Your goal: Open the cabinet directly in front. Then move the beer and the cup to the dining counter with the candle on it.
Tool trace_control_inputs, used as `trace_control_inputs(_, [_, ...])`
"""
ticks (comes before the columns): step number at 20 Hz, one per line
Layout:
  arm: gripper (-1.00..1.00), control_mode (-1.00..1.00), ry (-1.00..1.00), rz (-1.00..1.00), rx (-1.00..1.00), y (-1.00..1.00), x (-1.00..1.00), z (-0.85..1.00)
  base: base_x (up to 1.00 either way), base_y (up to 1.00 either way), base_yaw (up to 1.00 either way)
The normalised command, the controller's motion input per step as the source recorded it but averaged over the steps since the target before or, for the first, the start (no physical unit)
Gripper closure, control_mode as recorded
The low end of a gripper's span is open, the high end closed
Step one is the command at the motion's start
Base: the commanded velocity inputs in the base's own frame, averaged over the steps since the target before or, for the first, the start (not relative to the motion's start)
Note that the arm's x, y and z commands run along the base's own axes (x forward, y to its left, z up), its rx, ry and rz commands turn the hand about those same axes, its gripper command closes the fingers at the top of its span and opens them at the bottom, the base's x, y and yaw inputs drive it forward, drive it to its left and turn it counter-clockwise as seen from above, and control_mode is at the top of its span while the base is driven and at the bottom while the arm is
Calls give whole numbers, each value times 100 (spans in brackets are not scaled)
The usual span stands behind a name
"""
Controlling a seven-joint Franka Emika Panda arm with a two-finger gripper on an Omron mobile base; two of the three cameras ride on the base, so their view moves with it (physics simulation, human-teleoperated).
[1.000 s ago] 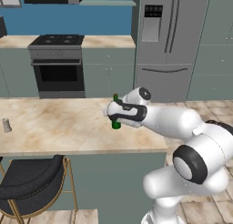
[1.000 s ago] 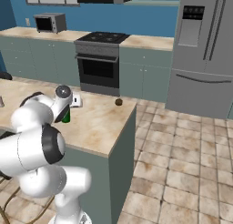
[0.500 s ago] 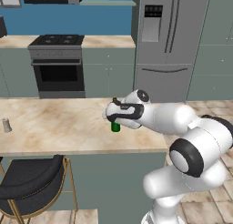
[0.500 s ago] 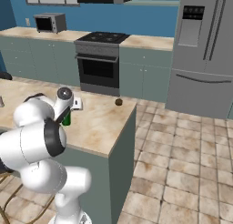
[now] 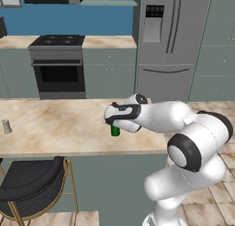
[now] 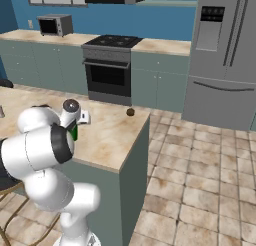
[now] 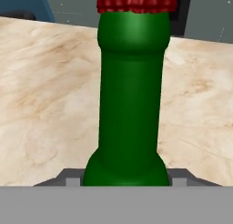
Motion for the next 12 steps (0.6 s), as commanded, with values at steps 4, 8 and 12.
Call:
trace_control_inputs(4, [100,-100,0,0,-4,7,5,-18,0,0,0])
trace_control_inputs(8, [100,-100,-3,0,-5,1,4,-13,0,0,0])
trace_control_inputs(12, [100,-100,-6,0,-5,0,12,-13,0,0,0])
